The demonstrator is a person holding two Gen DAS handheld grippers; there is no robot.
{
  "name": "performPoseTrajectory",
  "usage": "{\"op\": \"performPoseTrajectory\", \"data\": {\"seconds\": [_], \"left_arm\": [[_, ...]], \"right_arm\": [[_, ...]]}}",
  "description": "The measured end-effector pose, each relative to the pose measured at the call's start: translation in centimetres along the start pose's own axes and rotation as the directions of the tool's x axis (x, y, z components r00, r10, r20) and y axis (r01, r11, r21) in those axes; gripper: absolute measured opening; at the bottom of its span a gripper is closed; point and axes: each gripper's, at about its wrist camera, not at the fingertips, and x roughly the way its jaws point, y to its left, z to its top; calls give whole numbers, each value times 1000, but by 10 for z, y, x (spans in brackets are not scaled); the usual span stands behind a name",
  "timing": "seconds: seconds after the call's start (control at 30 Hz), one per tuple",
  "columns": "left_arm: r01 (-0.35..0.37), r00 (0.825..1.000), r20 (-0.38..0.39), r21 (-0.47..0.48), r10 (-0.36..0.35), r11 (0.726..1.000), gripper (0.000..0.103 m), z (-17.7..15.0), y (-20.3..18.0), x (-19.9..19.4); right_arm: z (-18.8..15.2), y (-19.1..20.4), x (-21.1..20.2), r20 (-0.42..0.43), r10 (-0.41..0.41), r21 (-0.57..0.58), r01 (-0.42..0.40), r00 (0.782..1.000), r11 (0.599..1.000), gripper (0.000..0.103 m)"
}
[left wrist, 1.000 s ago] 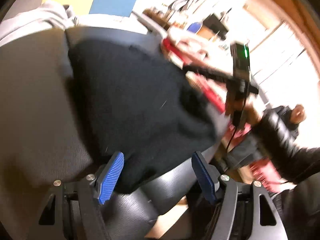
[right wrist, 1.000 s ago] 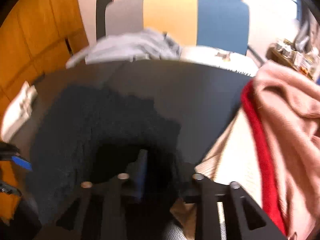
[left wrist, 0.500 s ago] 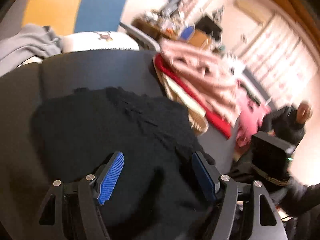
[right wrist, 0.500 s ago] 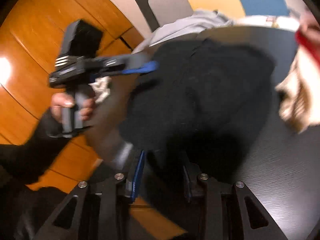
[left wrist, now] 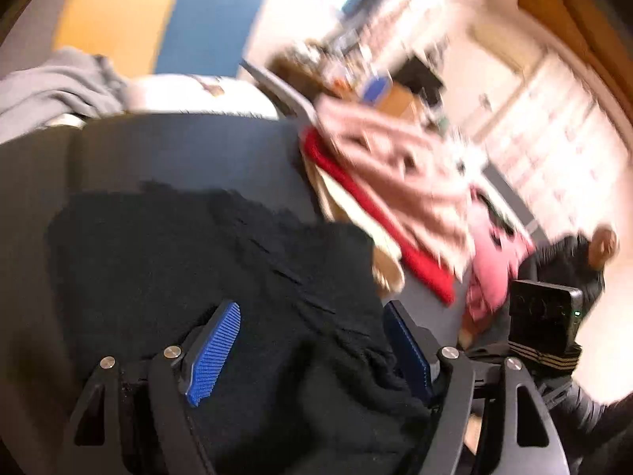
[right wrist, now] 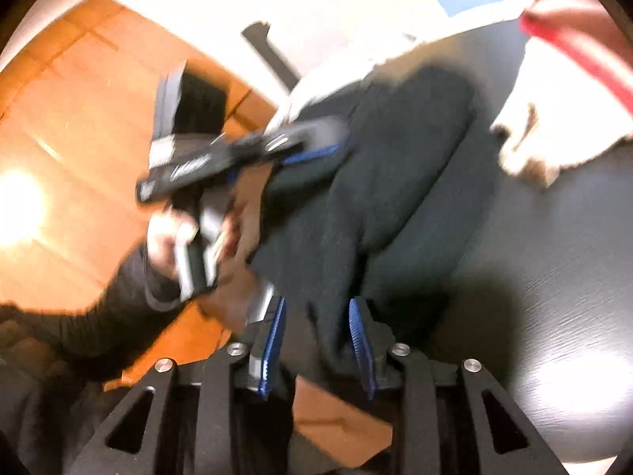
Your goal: Fold clothes
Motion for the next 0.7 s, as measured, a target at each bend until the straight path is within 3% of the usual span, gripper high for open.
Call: {"op": "performPoseTrajectory", "data": {"seconds": [0.1,0.17,0.3,0.37,0.43,0.47,0.53,0.57,0.63,0.67,0.7], "left_arm": [[-12,998,67,-21,14,1000,76,-13,7,-30],[-32,997,72,2,32,999,76,-26,4,-39],[-60,998,34,78,58,995,76,-54,-6,-45],[-94,995,-14,135,97,986,76,-63,-11,-35],[-126,987,-73,195,142,973,76,-73,-16,-22],[-133,981,-109,222,161,966,76,-81,-18,-15],[-156,968,-148,285,204,946,75,-97,-23,-4],[-177,964,-132,322,229,930,75,-104,-27,-3],[-198,960,-124,337,252,920,75,-110,-30,-3],[-198,960,-124,325,250,925,75,-110,-29,-4],[-189,964,-125,300,235,935,75,-109,-26,-6]], "right_arm": [[16,-1,-3,85,-93,3,93,992,996,55],[27,-2,-1,126,-143,9,144,982,990,57],[46,-4,37,62,-171,30,170,983,985,56],[50,-6,50,48,-205,43,203,978,978,44],[53,-3,45,67,-218,37,216,974,976,19],[57,1,41,80,-240,19,240,967,971,19],[62,11,28,117,-348,-58,356,930,933,17],[62,10,30,109,-411,-95,421,905,902,17],[61,-3,45,47,-497,-130,498,867,857,8],[60,-8,50,29,-518,-137,517,855,845,8],[57,-11,51,29,-510,-129,509,860,851,8]]}}
